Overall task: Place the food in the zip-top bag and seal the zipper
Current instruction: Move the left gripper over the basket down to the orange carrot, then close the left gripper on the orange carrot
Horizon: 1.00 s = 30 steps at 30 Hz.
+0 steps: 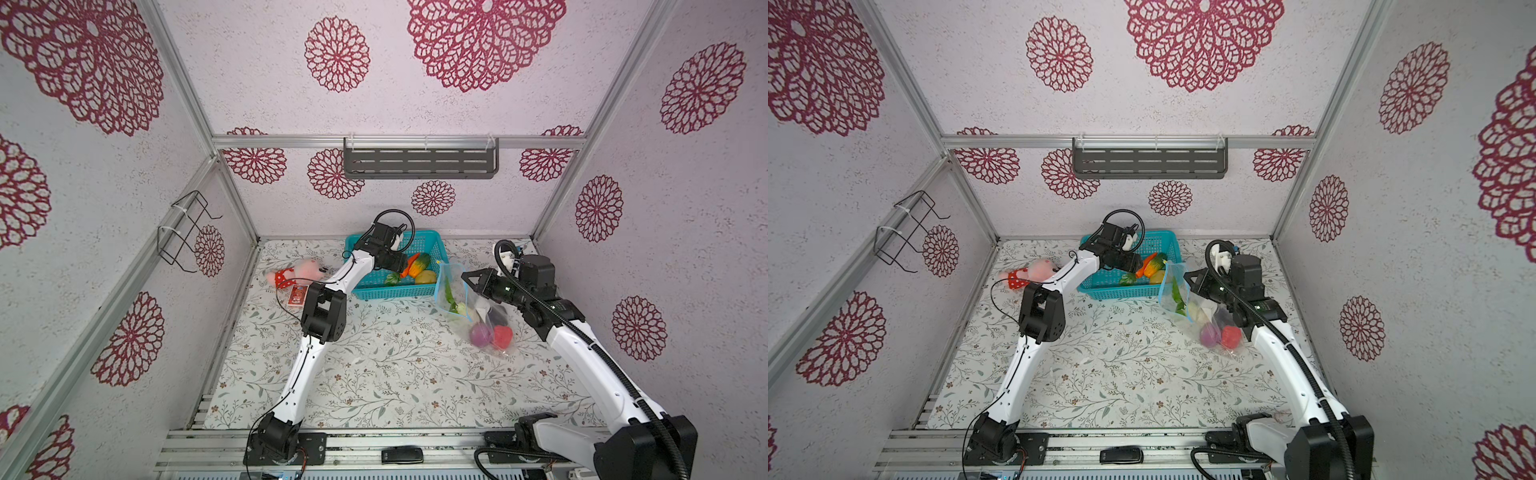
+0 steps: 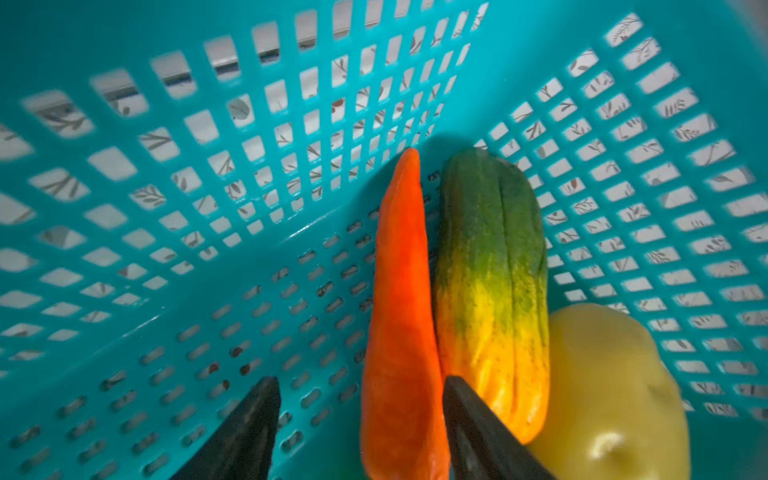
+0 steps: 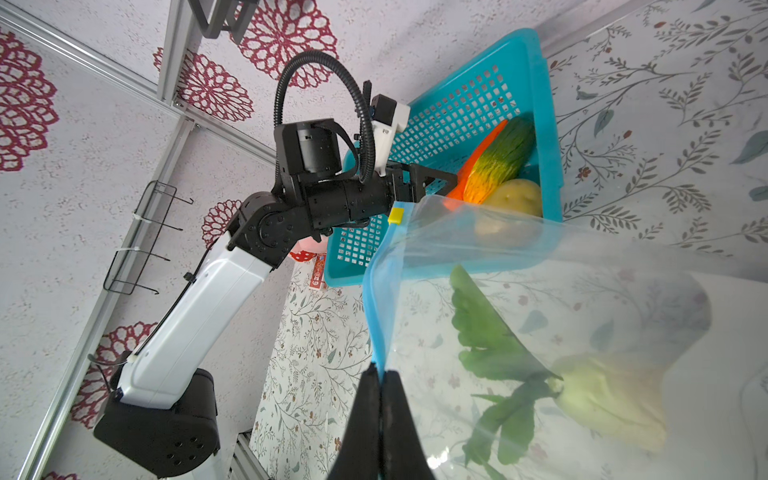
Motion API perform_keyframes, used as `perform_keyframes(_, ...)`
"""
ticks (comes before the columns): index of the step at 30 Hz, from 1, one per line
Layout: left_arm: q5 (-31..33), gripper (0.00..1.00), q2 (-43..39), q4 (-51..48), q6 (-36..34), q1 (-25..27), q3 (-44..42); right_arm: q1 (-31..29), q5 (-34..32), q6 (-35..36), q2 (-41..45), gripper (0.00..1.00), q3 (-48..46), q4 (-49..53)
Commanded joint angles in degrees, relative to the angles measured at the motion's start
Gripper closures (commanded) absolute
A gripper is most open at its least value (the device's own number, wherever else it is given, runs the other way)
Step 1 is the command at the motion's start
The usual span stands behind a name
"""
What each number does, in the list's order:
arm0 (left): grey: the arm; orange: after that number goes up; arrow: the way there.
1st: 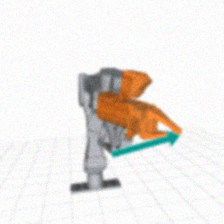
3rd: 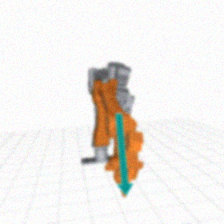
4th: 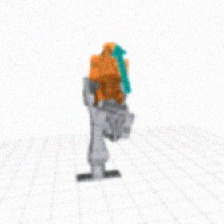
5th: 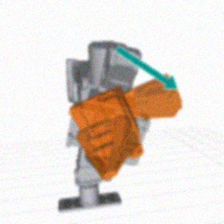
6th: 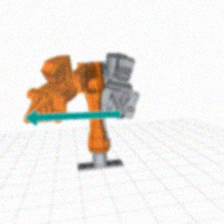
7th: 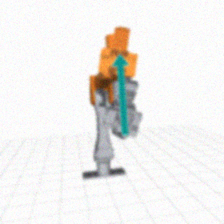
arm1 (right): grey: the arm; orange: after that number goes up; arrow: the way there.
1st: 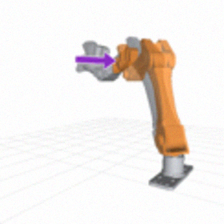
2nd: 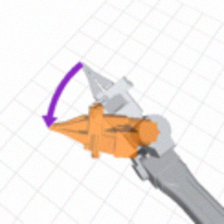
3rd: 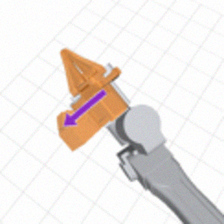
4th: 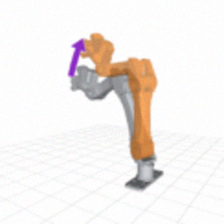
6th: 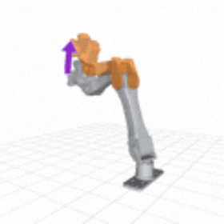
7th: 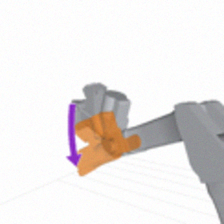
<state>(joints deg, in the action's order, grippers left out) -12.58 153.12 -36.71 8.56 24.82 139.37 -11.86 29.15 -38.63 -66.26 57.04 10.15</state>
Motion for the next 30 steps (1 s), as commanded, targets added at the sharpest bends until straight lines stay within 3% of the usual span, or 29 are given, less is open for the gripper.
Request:
perform_keyframes(1, 1.12, 0.34, 1.26, 1.57, -0.53, 1.11, 1.06, -0.21, 1.09, -0.53, 0.53, 1.00, 0.09, -1.89)
perform_keyframes(10, 3.06, 0.24, 1.13, 1.12, -1.74, 2.22, 1.17, -0.18, 1.35, -1.09, 0.44, 1.00, -0.74, -2.76)
perform_keyframes(15, 4.39, 0.34, 1.22, 0.70, -1.26, 2.10, 1.26, -0.19, 1.53, -1.28, 0.60, 1.00, -0.79, -2.86)
perform_keyframes(22, 6.00, 0.56, -2.21, 0.51, -1.09, 1.94, -3.08, -0.25, 1.44, -1.13, 0.55, 1.00, -0.63, -2.76)
perform_keyframes(30, 6.49, 0.67, -10.10, 3.55, -0.32, 1.35, -11.22, -0.24, 1.53, -1.01, 0.42, 1.00, -0.61, -2.90)
